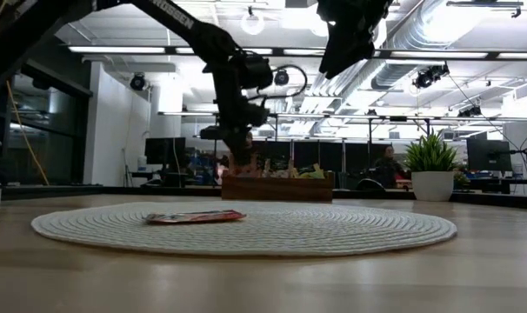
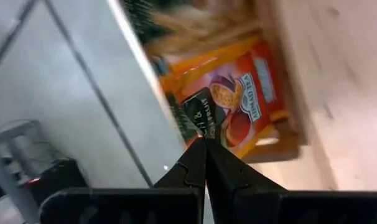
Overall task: Pick & Place Tea
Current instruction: Put the orange tea bag into the left section of the wooden organizer
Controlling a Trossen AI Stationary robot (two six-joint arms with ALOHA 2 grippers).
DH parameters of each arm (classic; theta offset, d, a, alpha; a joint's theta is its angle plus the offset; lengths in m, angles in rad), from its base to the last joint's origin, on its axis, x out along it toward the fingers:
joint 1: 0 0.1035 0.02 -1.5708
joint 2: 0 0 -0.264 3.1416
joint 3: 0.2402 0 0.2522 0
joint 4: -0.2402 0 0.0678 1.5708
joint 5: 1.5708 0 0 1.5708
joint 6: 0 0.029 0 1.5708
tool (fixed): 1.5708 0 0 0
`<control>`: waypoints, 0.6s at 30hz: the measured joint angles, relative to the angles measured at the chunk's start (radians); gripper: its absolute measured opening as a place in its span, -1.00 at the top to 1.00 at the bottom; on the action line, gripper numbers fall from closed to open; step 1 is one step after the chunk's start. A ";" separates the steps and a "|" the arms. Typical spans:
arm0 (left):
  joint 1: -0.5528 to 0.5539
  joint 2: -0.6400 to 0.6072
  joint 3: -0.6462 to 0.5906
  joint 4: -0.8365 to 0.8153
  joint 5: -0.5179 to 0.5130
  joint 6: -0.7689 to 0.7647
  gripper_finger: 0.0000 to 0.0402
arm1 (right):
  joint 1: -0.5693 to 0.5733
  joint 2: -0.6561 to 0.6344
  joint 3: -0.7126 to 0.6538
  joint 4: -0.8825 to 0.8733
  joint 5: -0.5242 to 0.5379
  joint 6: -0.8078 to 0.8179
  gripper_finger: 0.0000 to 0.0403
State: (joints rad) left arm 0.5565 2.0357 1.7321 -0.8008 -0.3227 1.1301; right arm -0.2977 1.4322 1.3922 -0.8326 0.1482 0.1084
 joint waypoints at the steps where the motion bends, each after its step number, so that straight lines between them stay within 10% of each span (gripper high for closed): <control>1: 0.000 0.002 0.004 0.011 0.000 -0.001 1.00 | 0.001 0.000 0.000 -0.001 -0.001 0.000 -0.03; 18: 0.000 0.013 0.004 0.034 -0.003 -0.017 0.73 | 0.018 0.000 0.000 -0.019 0.001 0.015 -0.03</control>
State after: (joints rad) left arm 0.5564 2.0487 1.7363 -0.7668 -0.3254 1.1130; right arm -0.2794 1.4326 1.3922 -0.8513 0.1493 0.1234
